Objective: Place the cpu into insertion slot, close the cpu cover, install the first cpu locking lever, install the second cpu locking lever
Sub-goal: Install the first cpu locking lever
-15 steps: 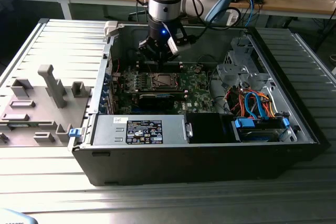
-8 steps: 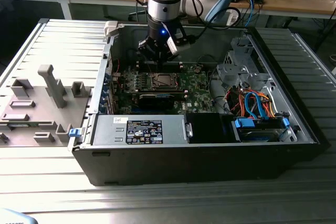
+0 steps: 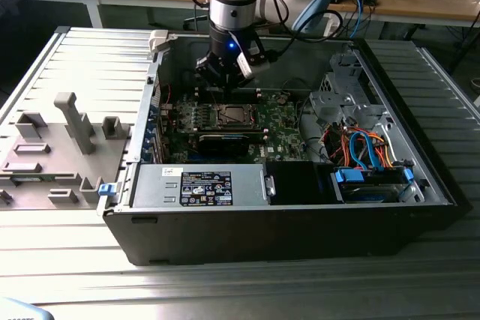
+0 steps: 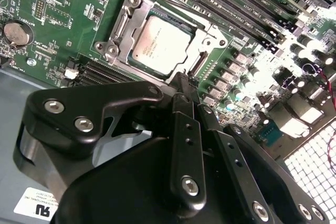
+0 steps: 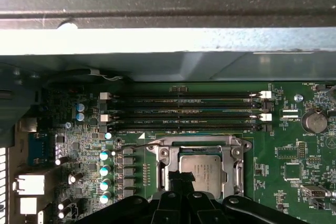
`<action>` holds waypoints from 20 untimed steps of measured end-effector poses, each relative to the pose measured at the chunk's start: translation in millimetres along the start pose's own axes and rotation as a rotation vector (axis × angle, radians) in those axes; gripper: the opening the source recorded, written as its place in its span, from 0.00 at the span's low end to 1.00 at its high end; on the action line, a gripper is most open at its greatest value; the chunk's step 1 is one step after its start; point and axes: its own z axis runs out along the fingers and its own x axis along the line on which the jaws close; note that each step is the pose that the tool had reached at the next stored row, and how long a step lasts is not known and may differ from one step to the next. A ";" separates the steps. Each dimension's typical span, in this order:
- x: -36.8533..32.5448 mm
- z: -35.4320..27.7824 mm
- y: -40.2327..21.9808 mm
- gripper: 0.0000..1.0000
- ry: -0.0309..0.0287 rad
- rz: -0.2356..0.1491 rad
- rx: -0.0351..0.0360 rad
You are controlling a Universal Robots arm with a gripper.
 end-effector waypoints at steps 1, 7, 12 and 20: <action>0.3 0.0 0.0 0.11 -0.0001 0.000 -0.0013; 3.7 0.1 0.0 0.11 -0.0001 0.000 -0.0052; 6.2 0.1 0.0 0.11 -0.0002 0.000 -0.0056; 9.7 0.2 0.0 0.11 -0.0001 0.000 -0.0060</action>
